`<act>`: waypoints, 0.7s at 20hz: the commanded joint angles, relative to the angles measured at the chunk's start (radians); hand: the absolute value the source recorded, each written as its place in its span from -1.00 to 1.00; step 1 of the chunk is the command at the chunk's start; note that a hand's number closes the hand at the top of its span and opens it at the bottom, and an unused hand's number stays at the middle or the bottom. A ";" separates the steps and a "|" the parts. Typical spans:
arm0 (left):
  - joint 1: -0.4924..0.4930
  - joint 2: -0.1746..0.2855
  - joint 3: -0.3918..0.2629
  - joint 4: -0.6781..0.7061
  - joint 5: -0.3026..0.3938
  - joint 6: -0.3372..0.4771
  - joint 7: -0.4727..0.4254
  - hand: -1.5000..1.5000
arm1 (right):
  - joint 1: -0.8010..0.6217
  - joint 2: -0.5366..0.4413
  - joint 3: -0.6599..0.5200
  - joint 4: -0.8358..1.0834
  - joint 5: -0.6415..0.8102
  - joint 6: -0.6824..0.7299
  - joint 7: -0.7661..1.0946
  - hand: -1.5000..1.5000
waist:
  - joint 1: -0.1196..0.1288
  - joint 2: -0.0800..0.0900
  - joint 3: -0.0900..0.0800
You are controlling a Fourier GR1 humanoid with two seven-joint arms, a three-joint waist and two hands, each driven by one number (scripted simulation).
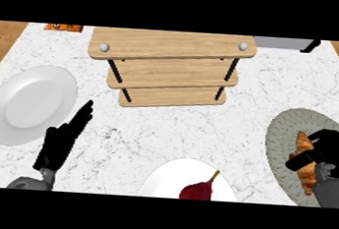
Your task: Pick the croissant from the placemat and place it in the tiered shelf
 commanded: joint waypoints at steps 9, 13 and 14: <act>0.014 -0.021 0.007 -0.011 -0.006 0.022 0.022 0.00 | -0.011 0.121 0.457 -0.693 0.256 0.198 0.087 1.00 | -0.023 -0.007 0.005; 0.024 -0.038 -0.014 -0.008 -0.025 0.021 0.018 0.00 | -0.082 0.157 0.392 -0.878 0.315 0.266 0.155 1.00 | -0.014 -0.001 0.006; 0.027 -0.024 0.005 -0.007 -0.010 0.011 0.016 0.00 | -0.092 0.145 0.344 -0.950 0.297 0.281 0.151 1.00 | -0.019 -0.003 0.005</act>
